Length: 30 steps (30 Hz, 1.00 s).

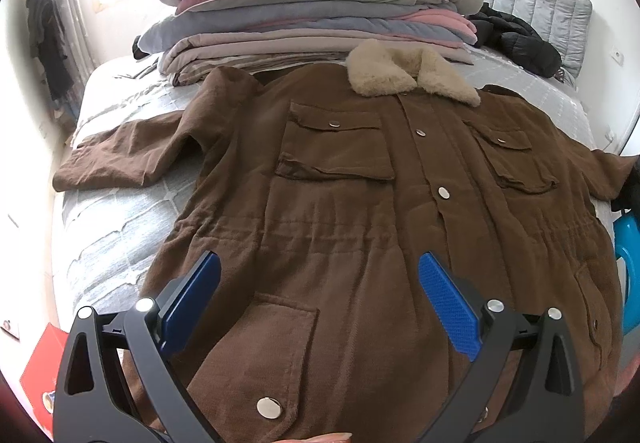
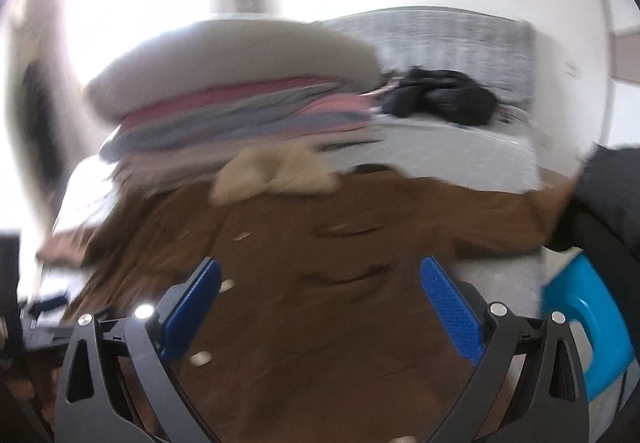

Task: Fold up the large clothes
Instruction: 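Grasp the coat sleeve with the right tool and fold it across the chest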

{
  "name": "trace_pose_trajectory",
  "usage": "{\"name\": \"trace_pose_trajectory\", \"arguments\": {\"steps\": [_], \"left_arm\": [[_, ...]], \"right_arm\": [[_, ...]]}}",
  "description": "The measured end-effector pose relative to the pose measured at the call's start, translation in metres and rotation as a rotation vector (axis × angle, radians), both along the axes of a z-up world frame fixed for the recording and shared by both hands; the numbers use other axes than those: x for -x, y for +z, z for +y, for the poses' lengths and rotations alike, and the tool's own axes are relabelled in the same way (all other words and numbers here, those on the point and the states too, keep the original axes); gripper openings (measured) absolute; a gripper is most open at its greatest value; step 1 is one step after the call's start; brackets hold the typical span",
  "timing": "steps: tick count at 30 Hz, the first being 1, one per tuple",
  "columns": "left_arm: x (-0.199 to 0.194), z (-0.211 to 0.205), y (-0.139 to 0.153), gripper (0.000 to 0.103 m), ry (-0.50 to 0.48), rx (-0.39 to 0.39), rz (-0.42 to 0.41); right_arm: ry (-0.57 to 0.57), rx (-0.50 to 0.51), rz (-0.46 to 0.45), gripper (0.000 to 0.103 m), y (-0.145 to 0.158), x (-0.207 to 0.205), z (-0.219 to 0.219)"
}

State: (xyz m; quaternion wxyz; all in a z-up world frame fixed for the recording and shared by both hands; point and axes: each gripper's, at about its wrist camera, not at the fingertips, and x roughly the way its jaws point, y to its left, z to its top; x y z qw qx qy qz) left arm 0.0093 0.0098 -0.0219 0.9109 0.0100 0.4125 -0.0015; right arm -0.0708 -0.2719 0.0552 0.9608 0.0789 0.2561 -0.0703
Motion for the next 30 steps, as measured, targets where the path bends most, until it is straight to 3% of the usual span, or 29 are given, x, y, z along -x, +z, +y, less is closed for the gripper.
{"name": "trace_pose_trajectory", "arguments": {"steps": [2,5,8,10,15,20,23,26,27,29,30], "left_arm": [[-0.002,0.004,0.0,0.095,0.006,0.003,0.007],[-0.006,0.011,0.0,0.095,0.017,0.022,0.024],[-0.008,0.018,0.0,0.095,0.02,0.06,0.046],[-0.009,0.019,0.0,0.095,0.019,0.062,0.047],[-0.011,0.019,-0.001,0.095,0.006,0.048,0.047],[-0.016,0.021,-0.004,0.095,-0.009,0.048,0.068],[-0.018,0.021,-0.006,0.095,-0.021,0.044,0.077],[-0.019,0.021,-0.01,0.095,-0.029,0.043,0.093],[-0.019,0.022,-0.011,0.095,-0.03,0.047,0.098],[-0.019,0.024,-0.013,0.095,-0.032,0.058,0.11],[-0.02,0.025,-0.014,0.095,-0.032,0.062,0.113]], "right_arm": [[-0.09,-0.063,0.001,0.096,0.002,0.002,-0.045],[-0.213,-0.241,-0.006,0.096,-0.005,0.007,-0.125],[-0.385,-0.452,-0.045,0.096,-0.031,0.01,-0.218],[-0.461,-0.5,-0.035,0.096,-0.048,0.002,-0.256],[-0.563,-0.45,0.018,0.096,-0.082,-0.046,-0.315],[-0.688,-0.384,0.106,0.096,-0.107,-0.088,-0.346],[-0.736,-0.409,0.124,0.096,-0.119,-0.102,-0.362],[-0.701,-0.448,0.12,0.095,-0.126,-0.119,-0.372],[-0.671,-0.463,0.104,0.091,-0.127,-0.122,-0.374],[-0.633,-0.515,0.086,0.013,-0.125,-0.129,-0.381],[-0.621,-0.539,0.072,0.011,-0.123,-0.132,-0.382]]}}
